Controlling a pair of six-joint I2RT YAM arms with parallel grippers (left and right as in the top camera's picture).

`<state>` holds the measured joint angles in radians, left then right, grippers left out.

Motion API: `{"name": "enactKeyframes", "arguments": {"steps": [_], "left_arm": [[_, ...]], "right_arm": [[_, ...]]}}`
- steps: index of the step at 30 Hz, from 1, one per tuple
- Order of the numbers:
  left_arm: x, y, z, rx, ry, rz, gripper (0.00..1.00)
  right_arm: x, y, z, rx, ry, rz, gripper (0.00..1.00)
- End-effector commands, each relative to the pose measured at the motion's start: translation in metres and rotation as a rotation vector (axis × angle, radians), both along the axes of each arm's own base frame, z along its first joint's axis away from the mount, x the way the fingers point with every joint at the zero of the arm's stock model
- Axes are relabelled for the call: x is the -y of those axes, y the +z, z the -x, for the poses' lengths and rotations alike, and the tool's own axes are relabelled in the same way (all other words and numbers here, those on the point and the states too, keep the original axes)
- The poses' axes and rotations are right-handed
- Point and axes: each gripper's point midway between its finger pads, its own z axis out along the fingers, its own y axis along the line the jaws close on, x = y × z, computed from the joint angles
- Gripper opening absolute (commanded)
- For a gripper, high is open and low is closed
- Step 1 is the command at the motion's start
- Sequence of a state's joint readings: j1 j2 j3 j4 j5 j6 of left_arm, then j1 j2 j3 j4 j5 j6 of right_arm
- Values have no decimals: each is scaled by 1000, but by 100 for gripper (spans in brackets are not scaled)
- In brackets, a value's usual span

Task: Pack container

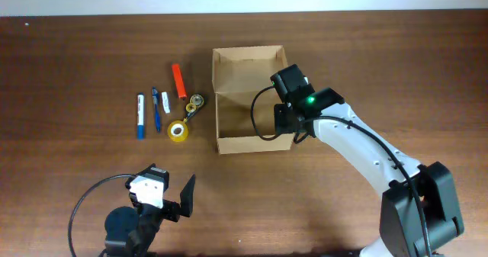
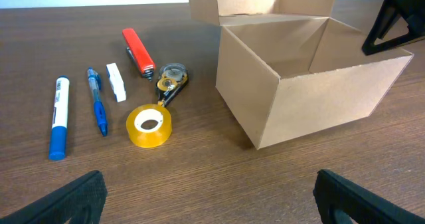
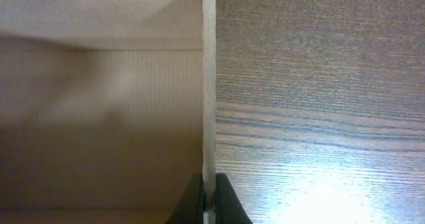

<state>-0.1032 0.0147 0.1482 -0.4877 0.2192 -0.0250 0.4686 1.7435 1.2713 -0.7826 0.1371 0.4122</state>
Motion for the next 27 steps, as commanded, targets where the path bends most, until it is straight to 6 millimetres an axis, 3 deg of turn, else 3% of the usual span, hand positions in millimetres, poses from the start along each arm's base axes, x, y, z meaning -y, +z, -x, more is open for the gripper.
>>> {"name": "enactKeyframes", "arguments": {"steps": [1, 7, 10, 12, 19, 22, 27], "left_arm": [[-3, 1, -1, 6, 19, 10, 99], [-3, 1, -1, 6, 19, 10, 99], [-3, 1, -1, 6, 19, 10, 99], [-3, 1, -1, 6, 19, 10, 99], [-3, 1, -1, 6, 19, 10, 99], [-3, 1, -1, 6, 19, 10, 99], [-3, 1, -1, 6, 19, 10, 99]], "right_arm": [[-1, -12, 15, -59, 1, 2, 4], [0, -13, 19, -75, 3, 6, 7], [0, -13, 19, -76, 3, 6, 33], [0, -14, 19, -76, 3, 6, 57], [-2, -9, 17, -67, 6, -7, 76], [-6, 14, 11, -26, 6, -31, 77], [-10, 76, 3, 95, 73, -71, 77]]}}
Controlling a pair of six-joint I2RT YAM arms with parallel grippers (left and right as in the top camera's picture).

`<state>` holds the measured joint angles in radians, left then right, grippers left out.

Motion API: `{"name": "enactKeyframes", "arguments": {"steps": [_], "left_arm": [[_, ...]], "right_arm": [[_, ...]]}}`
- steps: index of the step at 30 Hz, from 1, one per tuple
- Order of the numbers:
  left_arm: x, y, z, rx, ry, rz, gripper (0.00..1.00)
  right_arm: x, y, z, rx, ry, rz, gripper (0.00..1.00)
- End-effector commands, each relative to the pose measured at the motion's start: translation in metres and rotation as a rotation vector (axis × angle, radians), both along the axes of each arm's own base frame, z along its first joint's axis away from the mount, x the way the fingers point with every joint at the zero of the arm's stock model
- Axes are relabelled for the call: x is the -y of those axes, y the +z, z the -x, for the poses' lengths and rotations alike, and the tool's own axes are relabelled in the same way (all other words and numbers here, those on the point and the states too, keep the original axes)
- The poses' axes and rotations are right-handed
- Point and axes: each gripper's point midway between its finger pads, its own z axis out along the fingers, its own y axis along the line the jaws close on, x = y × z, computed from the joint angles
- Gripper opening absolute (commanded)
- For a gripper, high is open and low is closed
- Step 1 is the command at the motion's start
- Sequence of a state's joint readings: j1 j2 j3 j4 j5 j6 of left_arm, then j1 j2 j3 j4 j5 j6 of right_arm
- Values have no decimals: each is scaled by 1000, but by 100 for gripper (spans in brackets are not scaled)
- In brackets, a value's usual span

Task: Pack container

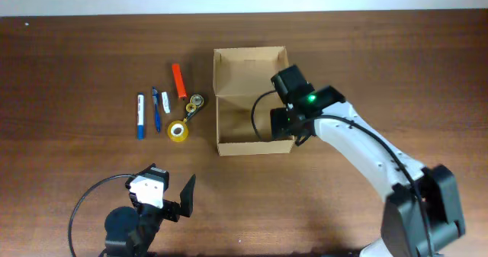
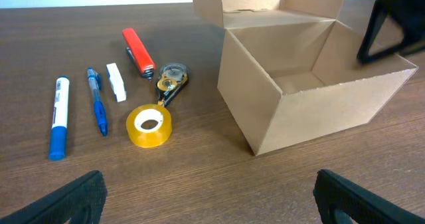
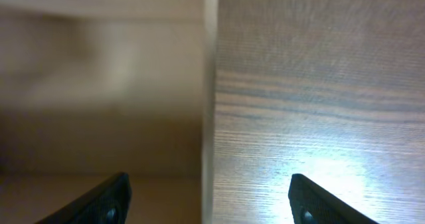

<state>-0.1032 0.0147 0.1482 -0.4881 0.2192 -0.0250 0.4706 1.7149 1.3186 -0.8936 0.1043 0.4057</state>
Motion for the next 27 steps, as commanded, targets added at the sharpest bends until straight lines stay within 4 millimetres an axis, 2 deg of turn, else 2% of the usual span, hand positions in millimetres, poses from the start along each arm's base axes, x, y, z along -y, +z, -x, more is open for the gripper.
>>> {"name": "enactKeyframes", "arguments": {"steps": [1, 7, 12, 19, 27], "left_arm": [[-3, 2, -1, 6, 19, 10, 99], [-3, 2, -1, 6, 19, 10, 99], [-3, 2, -1, 6, 19, 10, 99], [-3, 2, -1, 6, 19, 10, 99], [-3, 2, -1, 6, 19, 10, 99]], "right_arm": [[-10, 69, -8, 159, 80, -70, 77], [-11, 116, 18, 220, 178, -144, 81], [2, 139, 43, 251, 240, -123, 80], [21, 146, 80, 239, 255, -112, 80], [42, 128, 120, 282, 257, -126, 80]]}}
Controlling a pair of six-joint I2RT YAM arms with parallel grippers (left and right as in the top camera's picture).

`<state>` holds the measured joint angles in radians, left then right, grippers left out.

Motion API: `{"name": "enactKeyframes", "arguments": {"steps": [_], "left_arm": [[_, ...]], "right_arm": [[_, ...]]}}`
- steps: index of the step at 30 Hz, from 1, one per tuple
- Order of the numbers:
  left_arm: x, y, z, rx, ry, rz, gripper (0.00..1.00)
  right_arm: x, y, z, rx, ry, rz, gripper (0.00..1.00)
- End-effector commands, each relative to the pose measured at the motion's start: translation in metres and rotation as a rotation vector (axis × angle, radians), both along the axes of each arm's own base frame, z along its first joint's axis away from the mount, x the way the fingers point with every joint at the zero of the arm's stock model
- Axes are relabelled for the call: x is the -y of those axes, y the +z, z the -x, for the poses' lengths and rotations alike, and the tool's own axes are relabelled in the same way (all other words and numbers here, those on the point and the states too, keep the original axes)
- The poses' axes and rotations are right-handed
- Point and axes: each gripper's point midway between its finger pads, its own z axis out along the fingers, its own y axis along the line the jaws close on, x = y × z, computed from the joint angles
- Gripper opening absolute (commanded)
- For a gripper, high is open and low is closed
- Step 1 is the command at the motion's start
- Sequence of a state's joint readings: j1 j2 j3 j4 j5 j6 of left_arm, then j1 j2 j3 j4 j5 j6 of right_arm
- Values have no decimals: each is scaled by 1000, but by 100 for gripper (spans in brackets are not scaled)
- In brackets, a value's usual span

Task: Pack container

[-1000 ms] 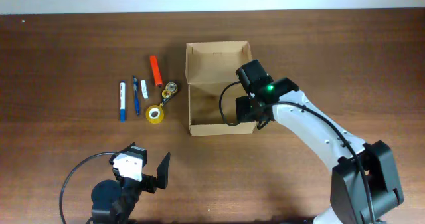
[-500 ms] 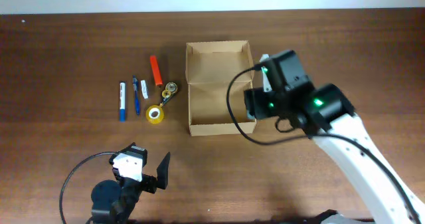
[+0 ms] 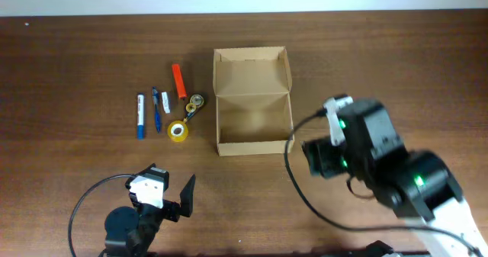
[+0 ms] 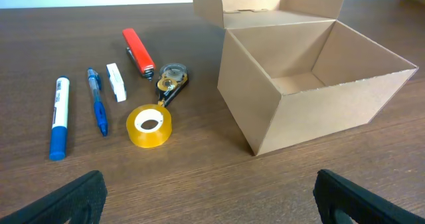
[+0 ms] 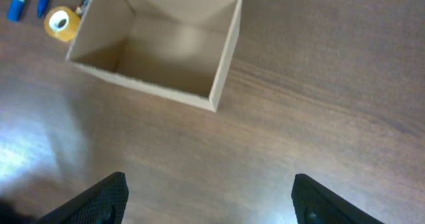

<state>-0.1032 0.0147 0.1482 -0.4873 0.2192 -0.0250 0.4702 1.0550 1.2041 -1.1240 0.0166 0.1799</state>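
An open, empty cardboard box (image 3: 252,101) stands mid-table, its lid flap folded back at the far side. Left of it lie an orange lighter-like item (image 3: 178,80), a blue marker (image 3: 140,116), a blue pen (image 3: 155,109), a small white piece (image 3: 165,102), a correction-tape dispenser (image 3: 195,104) and a yellow tape roll (image 3: 178,132). My right gripper (image 5: 209,197) hangs open high over the table, off the box's front right corner, holding nothing. My left gripper (image 4: 209,201) is open and low at the table's front left, facing the items.
The box (image 5: 159,58) sits upper left in the right wrist view. Bare wooden table (image 3: 381,59) extends right of the box and in front of it. The right arm's body (image 3: 366,154) is over the front right area.
My right gripper, open at the box's right wall, has lifted and drawn back to the front right, well clear of the box. The box, the items and the left arm have not moved.
My right gripper was shut on the box's right wall. Then it was open beside that wall, and the box had shifted slightly. Now it is high and away from the box. The left gripper stayed open at the front left throughout.
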Motion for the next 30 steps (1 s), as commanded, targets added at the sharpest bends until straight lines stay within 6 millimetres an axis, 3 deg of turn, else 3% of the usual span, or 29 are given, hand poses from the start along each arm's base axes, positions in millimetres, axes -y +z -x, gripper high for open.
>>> {"name": "enactKeyframes", "arguments": {"steps": [1, 11, 15, 16, 30], "left_arm": [[-3, 1, -1, 6, 19, 10, 99], [-3, 1, -1, 6, 19, 10, 99], [-3, 1, -1, 6, 19, 10, 99], [-3, 1, -1, 6, 19, 10, 99], [-3, 1, -1, 6, 19, 10, 99]], "right_arm": [[5, -9, 16, 12, 16, -6, 80], [26, -36, 57, 56, 18, -32, 80], [25, -30, 59, 90, 23, -55, 86], [25, -30, 59, 91, 23, -55, 99], [25, -31, 59, 83, 23, -52, 99]]}}
